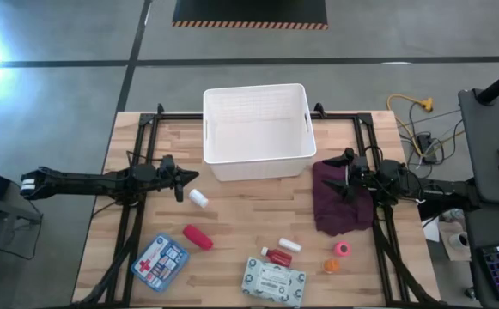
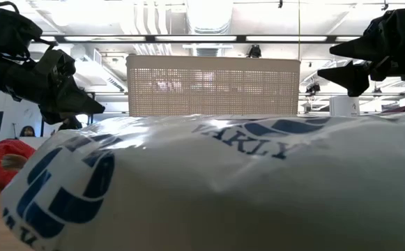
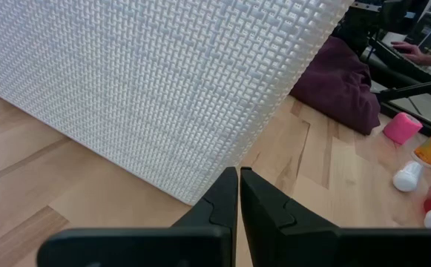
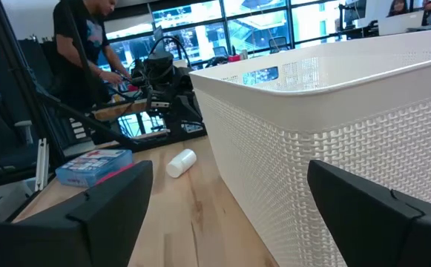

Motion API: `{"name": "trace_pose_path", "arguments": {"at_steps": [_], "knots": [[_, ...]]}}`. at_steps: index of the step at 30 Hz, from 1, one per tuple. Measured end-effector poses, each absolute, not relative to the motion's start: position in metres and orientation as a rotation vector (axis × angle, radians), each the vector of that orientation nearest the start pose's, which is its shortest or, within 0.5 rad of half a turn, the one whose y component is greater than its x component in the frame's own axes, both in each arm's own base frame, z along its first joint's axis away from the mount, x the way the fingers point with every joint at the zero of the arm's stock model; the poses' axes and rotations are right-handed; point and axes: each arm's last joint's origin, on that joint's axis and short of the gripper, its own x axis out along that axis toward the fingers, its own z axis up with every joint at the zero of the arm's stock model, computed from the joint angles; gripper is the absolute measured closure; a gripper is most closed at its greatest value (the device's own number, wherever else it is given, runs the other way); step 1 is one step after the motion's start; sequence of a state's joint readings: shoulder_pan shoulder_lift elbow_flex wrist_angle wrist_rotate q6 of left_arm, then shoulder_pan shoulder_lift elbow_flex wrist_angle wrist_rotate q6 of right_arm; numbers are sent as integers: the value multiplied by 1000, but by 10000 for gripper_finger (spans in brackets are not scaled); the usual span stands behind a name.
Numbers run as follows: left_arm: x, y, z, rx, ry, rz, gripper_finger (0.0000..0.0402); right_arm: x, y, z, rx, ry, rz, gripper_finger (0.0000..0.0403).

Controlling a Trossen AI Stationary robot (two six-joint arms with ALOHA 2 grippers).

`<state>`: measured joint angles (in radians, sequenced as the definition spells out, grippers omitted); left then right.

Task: Pick & place medical supplies in basket/bin

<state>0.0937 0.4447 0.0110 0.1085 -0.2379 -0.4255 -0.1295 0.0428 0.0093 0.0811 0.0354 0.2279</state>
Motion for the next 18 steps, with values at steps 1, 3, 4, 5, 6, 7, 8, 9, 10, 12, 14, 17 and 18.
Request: {"name": "trace_pose_path", "arguments": {"at_steps": [1,3,4,5,6,7,8,9,10,12,14,17,18], "knots": [[119,18,138,-394,251,393,402,99,-14,171,225,-66,-159,53],[119,18,138,-394,251,393,402,99,-14,171,225,-66,-159,54],[119,18,138,-394,251,393,402,99,-14,171,225,-66,-159,55],[119,18,138,-394,251,393,402,99,-14,171,225,-66,-159,56],[119,18,138,-394,250,392,402,99,-14,171,225,-66,-159,57],[119,18,138,-394,251,393,402,99,-14,171,225,-66,-159,59],[119,18,138,-394,251,393,402,99,-14,171,225,-66,-159,60],[119,18,138,-394,251,393,402,99,-14,171,225,-66,-159,60],[119,18,138,-394,251,393,402,99,-14,171,225,-66,-159,61],[119,18,138,-394,251,393,402,99,-14,171,225,-66,-159,62],[119,18,138,-394,250,393,402,99,-14,171,225,-66,-159,62],[119,18,138,-394,251,393,402,99,-14,171,225,-66,-159,59],[119,18,138,-394,251,393,402,99,-14,171,225,-66,-159,58]]}}
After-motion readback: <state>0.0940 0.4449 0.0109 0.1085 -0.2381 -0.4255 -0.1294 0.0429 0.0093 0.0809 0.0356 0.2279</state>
